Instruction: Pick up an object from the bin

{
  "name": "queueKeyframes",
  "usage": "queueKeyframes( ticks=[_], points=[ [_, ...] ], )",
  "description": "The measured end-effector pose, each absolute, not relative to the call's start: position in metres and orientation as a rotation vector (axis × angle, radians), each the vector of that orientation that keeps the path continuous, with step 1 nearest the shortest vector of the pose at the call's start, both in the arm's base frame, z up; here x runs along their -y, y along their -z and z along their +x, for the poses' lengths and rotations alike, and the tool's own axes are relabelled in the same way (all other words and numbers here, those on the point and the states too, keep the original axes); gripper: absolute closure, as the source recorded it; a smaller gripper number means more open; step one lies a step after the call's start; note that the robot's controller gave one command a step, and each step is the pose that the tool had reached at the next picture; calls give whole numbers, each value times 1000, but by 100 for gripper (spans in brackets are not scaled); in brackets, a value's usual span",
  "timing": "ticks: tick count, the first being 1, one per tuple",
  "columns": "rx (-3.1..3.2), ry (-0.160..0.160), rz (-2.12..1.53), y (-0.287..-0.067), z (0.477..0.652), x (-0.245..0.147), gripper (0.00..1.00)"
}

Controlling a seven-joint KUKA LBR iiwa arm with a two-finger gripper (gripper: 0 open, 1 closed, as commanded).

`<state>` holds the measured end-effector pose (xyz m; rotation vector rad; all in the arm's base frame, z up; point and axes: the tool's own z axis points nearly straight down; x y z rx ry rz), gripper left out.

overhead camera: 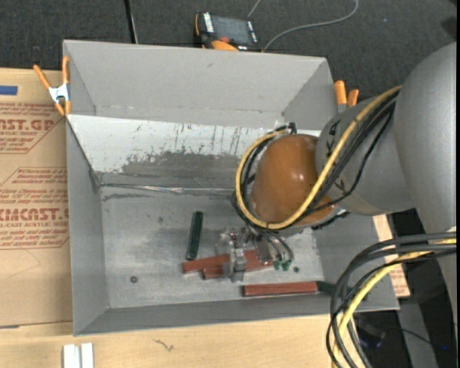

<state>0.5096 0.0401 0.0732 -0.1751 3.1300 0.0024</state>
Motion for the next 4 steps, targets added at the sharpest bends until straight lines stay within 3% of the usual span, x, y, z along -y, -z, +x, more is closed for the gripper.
queueKeyframes(
  ticks=[1, 2, 3, 4],
  points=[
    [-3120, -1, -260, -282, 507, -55, 100],
    [-3141, -4, -184, -220, 485, -103, 100],
    [-3136, -2, -177, -223, 487, -100, 0],
    [-3101, 1, -528, -138, 500, -54, 0]
  ],
)
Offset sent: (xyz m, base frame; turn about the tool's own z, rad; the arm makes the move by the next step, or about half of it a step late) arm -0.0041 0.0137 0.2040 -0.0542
